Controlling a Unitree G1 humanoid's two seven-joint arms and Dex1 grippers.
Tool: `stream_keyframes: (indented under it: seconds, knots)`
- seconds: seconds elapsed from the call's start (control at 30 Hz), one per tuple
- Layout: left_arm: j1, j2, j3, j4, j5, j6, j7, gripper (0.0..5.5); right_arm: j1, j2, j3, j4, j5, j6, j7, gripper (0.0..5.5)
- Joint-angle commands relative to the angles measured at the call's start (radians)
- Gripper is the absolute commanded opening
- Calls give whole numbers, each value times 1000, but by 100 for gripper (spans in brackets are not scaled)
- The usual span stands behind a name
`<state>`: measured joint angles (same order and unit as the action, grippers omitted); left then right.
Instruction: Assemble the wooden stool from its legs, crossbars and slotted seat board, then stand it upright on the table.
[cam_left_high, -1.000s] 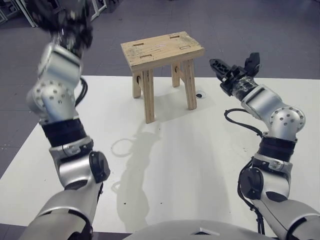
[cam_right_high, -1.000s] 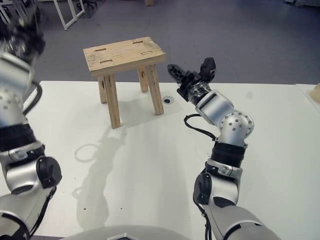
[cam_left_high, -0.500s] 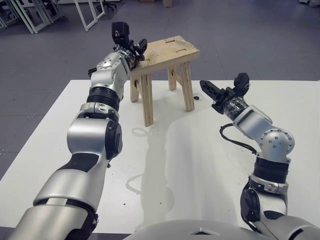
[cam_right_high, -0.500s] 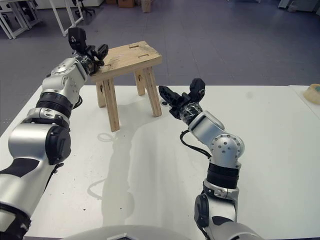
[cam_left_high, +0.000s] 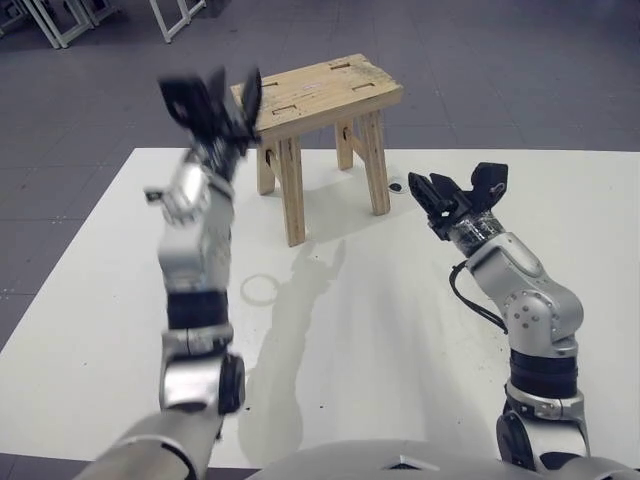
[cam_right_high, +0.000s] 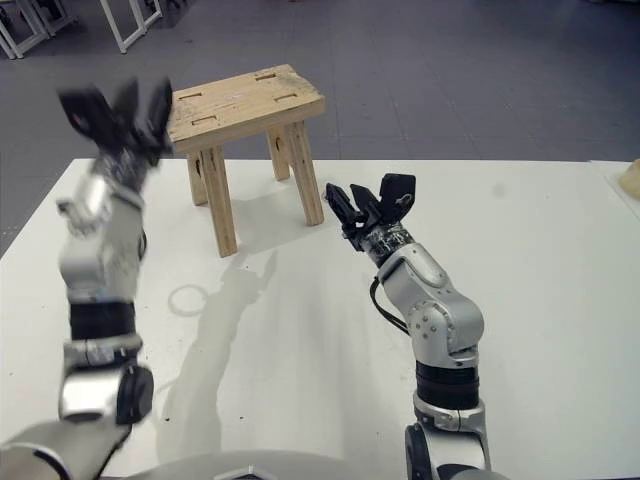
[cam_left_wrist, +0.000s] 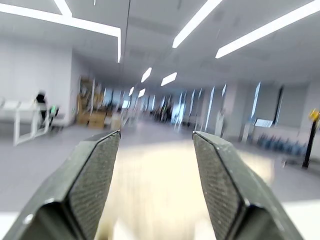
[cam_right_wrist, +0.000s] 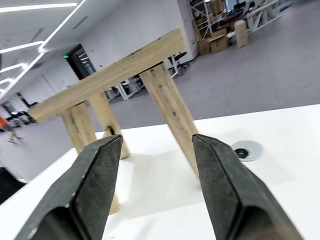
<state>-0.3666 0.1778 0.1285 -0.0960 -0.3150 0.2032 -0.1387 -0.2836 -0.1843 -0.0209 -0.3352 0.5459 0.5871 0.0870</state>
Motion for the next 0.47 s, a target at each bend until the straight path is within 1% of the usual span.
stream_keyframes:
  seconds: [0.03,0.13,0.23,0.47]
  knots:
    - [254,-103,-175,-254,150,40,138,268,121,-63,126,-39,-319,-191,-74,256]
    - [273,-124,-237,-306,230,39,163,268,171,-44,153,-57,-401,-261,-81,256]
    - [280,-139,-257,-320,259,46,165,268,197,-18,159,-61,-425,-278,-77,256]
    - [277,-134,-209,-285,262,44,156,268,209,16,138,-54,-454,-285,-76,256]
